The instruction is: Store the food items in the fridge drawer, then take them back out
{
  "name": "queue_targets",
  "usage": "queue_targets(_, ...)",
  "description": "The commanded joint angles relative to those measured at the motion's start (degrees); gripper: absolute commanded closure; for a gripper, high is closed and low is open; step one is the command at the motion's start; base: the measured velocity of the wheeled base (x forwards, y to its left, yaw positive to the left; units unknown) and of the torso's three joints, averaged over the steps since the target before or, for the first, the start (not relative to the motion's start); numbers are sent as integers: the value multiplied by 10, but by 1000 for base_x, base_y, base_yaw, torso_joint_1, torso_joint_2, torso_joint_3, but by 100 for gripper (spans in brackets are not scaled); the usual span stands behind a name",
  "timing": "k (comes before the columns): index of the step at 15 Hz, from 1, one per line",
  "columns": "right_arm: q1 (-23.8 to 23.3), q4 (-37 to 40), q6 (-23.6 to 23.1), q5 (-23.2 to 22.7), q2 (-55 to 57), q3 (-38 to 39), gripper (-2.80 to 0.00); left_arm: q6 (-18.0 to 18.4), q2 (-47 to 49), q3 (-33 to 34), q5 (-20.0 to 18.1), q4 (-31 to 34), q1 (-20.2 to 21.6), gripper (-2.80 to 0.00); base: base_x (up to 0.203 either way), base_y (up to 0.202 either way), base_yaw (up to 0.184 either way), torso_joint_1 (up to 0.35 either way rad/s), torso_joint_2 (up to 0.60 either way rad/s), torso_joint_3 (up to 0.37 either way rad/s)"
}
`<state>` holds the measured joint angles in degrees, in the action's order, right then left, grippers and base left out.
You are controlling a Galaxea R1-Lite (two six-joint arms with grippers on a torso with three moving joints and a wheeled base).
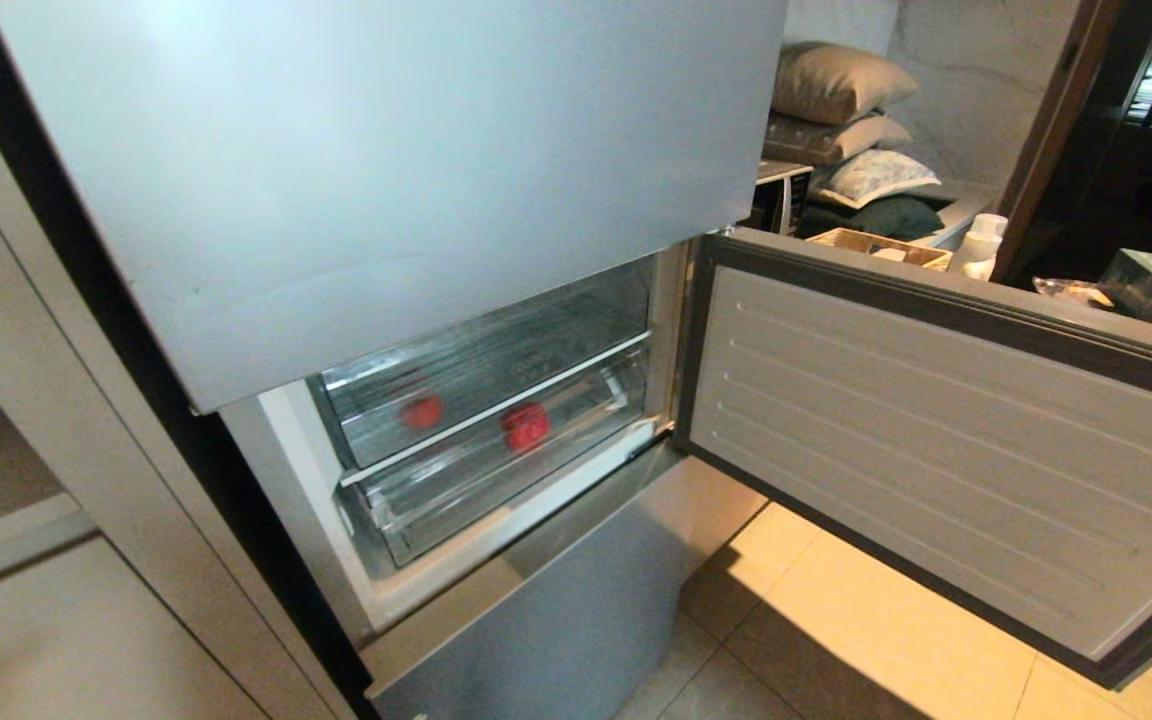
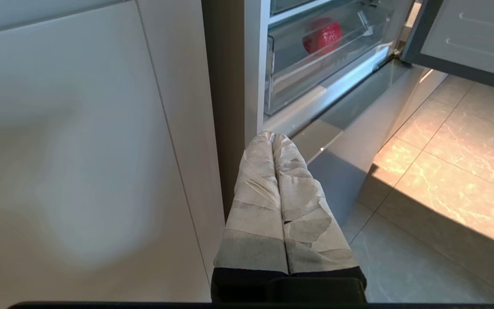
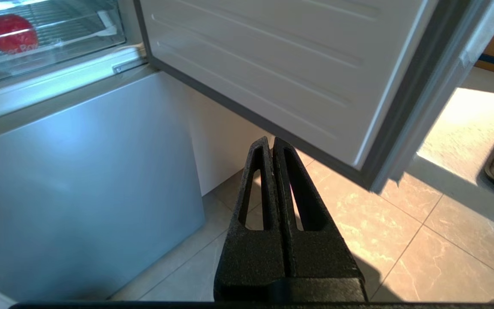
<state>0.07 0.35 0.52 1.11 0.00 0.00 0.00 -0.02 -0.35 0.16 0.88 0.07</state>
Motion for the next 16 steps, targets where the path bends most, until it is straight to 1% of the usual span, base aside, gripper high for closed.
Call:
queue_targets(1,0,0,-1,-1,1,-1,0,0,0,0,0,0,0,0,-109,0,2,7,7,1)
queue_targets(2,0,0,-8,-3,1,0,0,0,0,0,0,0,0,0,-94,0,-1,-7,-5,5)
queue_targets(5,0,0,1,-1,1,-1,0,-1,0,0,0,0,0,0,0,0,0,0,0,0)
queue_targets(9,0,0,0,-1,1,0,0,0,0,0,0,0,0,0,0,0,0,0,0,0)
queue_targets(10,0,0,-10,-1,1,0,0,0,0,0,0,0,0,0,0,0,0,0,0,0)
queue_targets(13,0,6,2,4,4,-5,0,0,-1,0,0,0,0,0,0,0,0,0,0,0)
queue_targets(14,0,10,9,8,9,-10,0,0,0,0,0,0,0,0,0,0,0,0,0,0)
queue_targets(15,-1,14,22,18,16,-38,0,0,0,0,0,0,0,0,0,0,0,0,0,0)
queue_targets(16,-1,27,38,36,23,-81,0,0,0,0,0,0,0,0,0,0,0,0,0,0)
